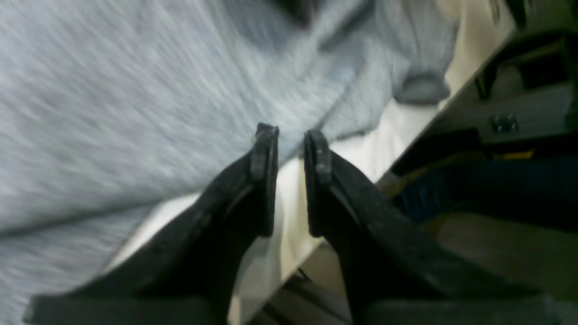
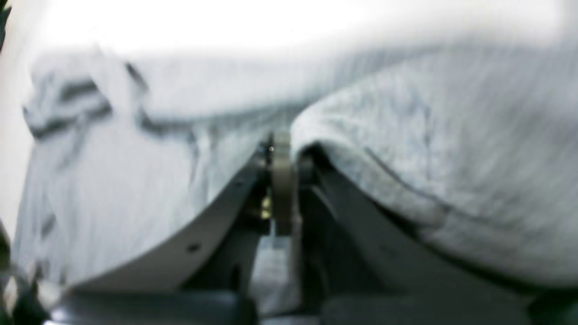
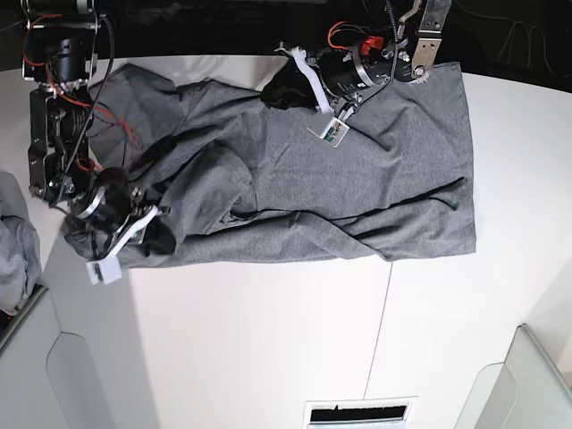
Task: Layout the t-shirt on the table in an organized manner, then fold the t-shirt properly
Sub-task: 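Pull the shirt corners apart with both grippers, then release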
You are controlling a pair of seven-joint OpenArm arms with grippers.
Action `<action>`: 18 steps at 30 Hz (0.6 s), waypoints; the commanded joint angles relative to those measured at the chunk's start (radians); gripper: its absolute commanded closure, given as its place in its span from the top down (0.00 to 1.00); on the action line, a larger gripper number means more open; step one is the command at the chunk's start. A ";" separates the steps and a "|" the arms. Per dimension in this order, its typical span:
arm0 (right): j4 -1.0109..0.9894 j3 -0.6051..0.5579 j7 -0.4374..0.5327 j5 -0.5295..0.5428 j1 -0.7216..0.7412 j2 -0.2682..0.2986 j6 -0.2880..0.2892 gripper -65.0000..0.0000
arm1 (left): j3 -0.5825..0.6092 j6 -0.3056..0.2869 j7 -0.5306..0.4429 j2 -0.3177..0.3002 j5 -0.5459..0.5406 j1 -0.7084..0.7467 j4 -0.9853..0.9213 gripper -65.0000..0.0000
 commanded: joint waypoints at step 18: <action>0.017 0.008 -0.097 -0.091 0.298 0.122 -0.115 0.69 | -0.008 -0.010 0.023 0.002 0.032 0.043 -0.017 0.21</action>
